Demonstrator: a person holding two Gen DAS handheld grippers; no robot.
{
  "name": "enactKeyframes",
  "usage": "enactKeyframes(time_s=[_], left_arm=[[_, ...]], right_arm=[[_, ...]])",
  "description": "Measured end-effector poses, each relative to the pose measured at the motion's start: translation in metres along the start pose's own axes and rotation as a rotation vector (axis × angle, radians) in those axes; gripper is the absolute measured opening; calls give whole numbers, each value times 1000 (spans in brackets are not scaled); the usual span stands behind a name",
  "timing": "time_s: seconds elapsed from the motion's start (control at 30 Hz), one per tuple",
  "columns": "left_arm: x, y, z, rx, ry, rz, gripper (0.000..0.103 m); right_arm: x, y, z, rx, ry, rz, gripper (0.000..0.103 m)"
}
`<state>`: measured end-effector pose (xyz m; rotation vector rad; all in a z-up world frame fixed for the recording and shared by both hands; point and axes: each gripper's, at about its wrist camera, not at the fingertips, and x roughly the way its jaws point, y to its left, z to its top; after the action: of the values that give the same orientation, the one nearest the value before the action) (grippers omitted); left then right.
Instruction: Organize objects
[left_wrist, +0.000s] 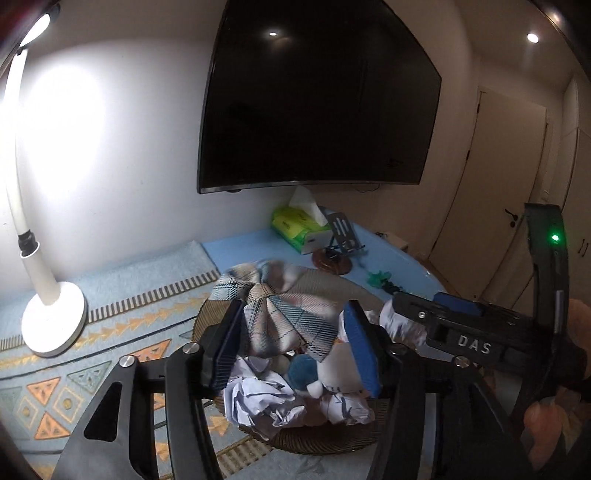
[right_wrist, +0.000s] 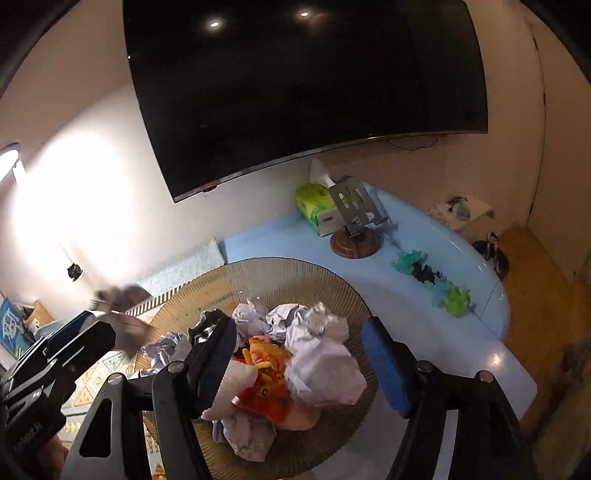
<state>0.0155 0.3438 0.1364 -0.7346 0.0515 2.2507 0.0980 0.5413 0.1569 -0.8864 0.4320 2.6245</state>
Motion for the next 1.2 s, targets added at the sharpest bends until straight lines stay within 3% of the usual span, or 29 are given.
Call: enactKeyframes(time_s=[0.1,0.27,0.4,0.47,0.5,0.53,0.6,0.63,0.67,0.7,0.77,0.9,0.97,1.07,1.2], left_arm=[[-8,10,-9,-24,7,-12,53],[-42,35,-34,-55,-18,52,53],[-83,60,-56,-70,-47,126,55],[-106,73,-67,-80,-69,181,74],[-119,81,-73,-95,-94,213,89],[-133,89,-79,-116,-133,256,95],[-162,109,-94,-184,-216,348,96],[-173,120,-101,-209,-224,378,96],[-181,130,-108,-217,-217,406,97],[-187,139,-116,-217,-203,443,97],[-197,157,-136,-205,-178,539,102],[-204,200,-177,-205,-93,682,102],[-208,221,-192,-230,-64,717,102],[-211,242,-205,-286,-50,711,102],[-197,256,-217,-348,13,722,102]], right_arm=[[-5,2,-6,-6,-8,18,69],[-24,22,-18,-17,-33,109,69],[-49,72,-32,-111,-67,205,70],[-57,102,-41,-172,-73,269,70],[-60,117,-46,-201,-72,296,70],[-61,133,-52,-238,-65,318,71],[-59,165,-69,-305,-50,328,76],[-54,179,-78,-321,-42,322,86],[-46,193,-90,-330,-30,324,96],[-36,206,-104,-342,-15,333,99],[-10,232,-131,-371,25,329,99],[37,270,-166,-414,104,308,99],[47,279,-171,-402,127,325,99],[51,282,-177,-397,109,307,99],[57,278,-175,-374,166,356,99]])
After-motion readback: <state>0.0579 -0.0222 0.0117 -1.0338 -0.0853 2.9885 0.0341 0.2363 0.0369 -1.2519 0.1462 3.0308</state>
